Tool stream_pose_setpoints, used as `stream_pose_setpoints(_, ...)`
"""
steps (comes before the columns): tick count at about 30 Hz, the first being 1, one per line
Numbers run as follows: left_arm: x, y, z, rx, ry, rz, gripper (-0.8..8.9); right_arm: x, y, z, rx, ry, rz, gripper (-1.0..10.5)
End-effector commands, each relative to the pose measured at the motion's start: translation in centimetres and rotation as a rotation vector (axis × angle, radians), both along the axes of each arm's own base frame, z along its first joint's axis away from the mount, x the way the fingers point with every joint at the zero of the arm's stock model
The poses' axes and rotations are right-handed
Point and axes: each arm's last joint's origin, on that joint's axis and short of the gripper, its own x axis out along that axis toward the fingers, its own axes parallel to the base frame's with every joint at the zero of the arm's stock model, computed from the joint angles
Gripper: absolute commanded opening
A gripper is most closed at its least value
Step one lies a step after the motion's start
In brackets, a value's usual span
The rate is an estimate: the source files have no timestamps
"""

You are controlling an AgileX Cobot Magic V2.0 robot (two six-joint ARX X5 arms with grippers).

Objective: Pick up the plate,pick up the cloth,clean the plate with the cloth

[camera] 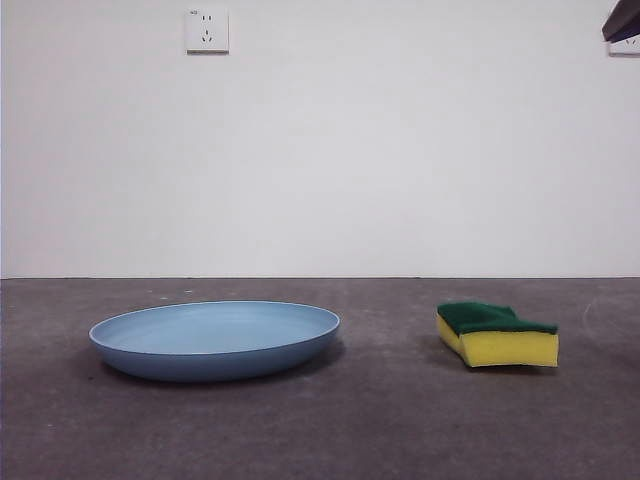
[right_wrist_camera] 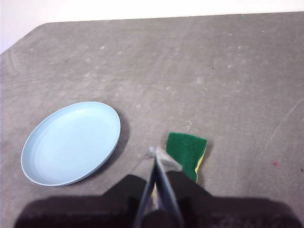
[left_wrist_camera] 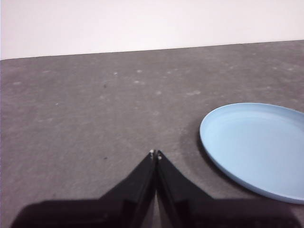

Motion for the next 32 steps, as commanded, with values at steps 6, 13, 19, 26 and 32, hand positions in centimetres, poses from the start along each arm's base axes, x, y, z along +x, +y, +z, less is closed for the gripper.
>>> stream_pose_setpoints(6,0.0,0.42,-0.56,0.004,0.033,0.044,-0.03,0.03,0.02,-0.14,0.006,0.002,-0.007,0.0)
stream_pose_setpoints(13,0.01,0.42,-0.53,0.006,0.032,0.046,-0.03,0.03,0.02,-0.14,0.006,0.002,-0.007,0.0)
stream_pose_setpoints(19,0.01,0.42,-0.55,0.006,0.032,0.046,-0.03,0.03,0.02,-0.14,0.006,0.002,-0.007,0.0)
stream_pose_setpoints(26,0.01,0.42,-0.54,0.006,0.032,0.046,-0.03,0.03,0.02,-0.14,0.006,0.002,-0.007,0.0)
stream_pose_setpoints(32,0.01,0.42,-0.53,0.006,0.032,0.046,-0.03,-0.33,-0.34,0.1,-0.117,-0.075,0.039,0.0)
